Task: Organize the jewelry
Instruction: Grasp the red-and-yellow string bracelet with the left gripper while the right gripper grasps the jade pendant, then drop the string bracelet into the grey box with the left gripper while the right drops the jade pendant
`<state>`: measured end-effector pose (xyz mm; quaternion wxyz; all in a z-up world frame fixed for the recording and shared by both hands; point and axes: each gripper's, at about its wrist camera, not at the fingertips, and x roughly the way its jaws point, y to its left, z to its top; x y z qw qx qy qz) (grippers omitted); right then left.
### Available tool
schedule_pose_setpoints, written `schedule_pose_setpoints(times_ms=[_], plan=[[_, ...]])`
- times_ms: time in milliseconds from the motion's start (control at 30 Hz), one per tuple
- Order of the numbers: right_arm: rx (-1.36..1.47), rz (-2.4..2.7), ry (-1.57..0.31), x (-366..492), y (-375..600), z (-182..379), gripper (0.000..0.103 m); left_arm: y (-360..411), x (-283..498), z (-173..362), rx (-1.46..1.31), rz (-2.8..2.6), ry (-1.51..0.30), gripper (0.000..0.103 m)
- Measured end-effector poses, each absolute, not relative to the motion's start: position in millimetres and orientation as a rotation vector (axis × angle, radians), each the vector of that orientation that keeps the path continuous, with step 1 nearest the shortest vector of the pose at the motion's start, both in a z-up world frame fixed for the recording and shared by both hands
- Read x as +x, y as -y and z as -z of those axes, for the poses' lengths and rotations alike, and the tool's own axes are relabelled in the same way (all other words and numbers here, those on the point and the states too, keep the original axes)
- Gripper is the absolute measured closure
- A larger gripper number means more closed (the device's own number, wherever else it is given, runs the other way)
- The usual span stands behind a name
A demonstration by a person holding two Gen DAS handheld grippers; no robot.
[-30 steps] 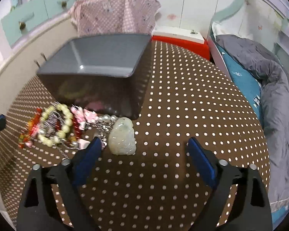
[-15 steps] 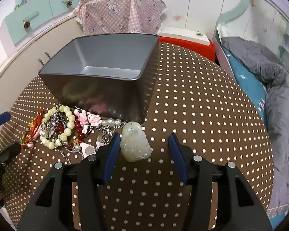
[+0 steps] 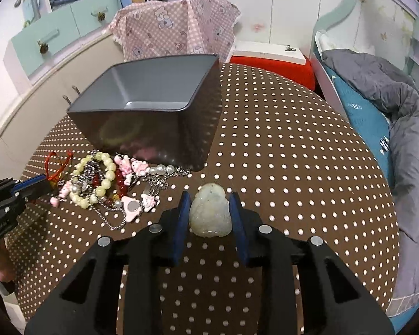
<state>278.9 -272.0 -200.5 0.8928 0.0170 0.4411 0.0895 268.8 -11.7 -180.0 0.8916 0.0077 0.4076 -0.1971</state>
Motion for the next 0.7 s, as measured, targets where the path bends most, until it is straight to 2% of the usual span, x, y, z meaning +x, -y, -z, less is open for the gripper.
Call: schedule_pose_setpoints(times_ms=[67,100,300,433,467,500,533,633,667,700], plan=[[0.057,-0.198,-0.903,272,277,195,0.08,7,264,175,-0.003,0.409,-0.835,0.092],[0.068,-0.209,-0.893,269,279,191,0.101,5,263,171,-0.009,0.406,-0.826,0.092],[0.052,-0.217,-0.901,262,287,180,0.102,-1,260,150,-0.019,0.411,-0.771,0.092],[0.061,-0.203,-0.914,258,291,185,0.096,-1,260,153,-0.016,0.408,-0.77,0.092],[0.072,-0.197,-0.919,255,294,186,0.075,-1,259,155,-0.017,0.405,-0.776,0.092],[0.079,-0.193,-0.917,251,296,187,0.049,-2,258,157,-0.018,0.403,-0.779,0.092],[0.071,-0.188,-0.912,250,295,187,0.043,-3,258,158,-0.023,0.405,-0.783,0.092],[0.051,-0.192,-0.932,253,289,194,0.045,-4,255,160,-0.038,0.413,-0.788,0.092],[0.032,-0.191,-0.947,255,285,200,0.053,-4,255,160,-0.038,0.414,-0.787,0.092],[-0.006,-0.166,-0.956,258,282,205,0.067,-3,254,159,-0.04,0.415,-0.785,0.092]])
